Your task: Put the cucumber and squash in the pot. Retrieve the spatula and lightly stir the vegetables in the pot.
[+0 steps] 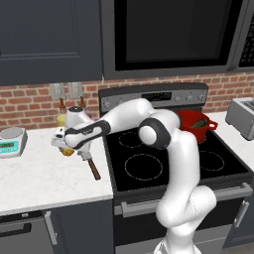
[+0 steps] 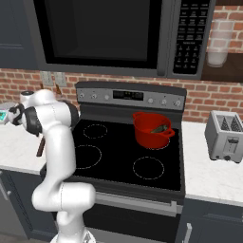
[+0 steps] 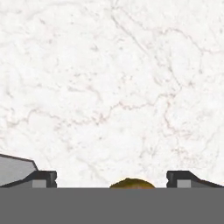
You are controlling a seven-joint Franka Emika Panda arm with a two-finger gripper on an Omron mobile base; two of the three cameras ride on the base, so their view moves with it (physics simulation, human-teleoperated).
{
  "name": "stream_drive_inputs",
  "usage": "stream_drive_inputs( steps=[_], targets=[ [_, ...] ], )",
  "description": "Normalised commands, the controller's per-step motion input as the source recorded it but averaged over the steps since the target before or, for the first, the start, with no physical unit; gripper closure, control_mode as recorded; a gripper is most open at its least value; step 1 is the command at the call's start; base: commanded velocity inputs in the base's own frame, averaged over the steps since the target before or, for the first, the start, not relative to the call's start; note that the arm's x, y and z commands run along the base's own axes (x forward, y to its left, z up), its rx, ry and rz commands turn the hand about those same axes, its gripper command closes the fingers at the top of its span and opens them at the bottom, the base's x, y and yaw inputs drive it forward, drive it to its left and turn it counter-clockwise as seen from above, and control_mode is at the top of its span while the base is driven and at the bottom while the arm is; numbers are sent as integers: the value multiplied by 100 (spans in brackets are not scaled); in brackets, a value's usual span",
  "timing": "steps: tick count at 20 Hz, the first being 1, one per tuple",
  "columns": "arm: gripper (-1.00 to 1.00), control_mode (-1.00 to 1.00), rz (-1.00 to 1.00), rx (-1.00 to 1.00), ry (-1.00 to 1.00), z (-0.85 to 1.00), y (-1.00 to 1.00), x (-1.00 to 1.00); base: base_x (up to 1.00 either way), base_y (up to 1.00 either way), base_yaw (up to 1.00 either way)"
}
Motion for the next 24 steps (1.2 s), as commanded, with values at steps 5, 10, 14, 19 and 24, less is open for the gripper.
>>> stream_drive_inputs(
  steps=[5, 10, 14, 19, 24],
  targets=[
    [-100, -100, 0, 0, -2, -12, 23, 32, 0, 0, 0],
    [-100, -100, 0, 0, 0, -24, 6, 24, 0, 0, 0],
    [-100, -100, 0, 0, 0, -15, 0, 22, 0, 0, 0],
    [100, -100, 0, 0, -1, -6, 0, 15, 0, 0, 0],
    [100, -100, 0, 0, -2, 0, -5, -8, 0, 0, 0]
  ],
)
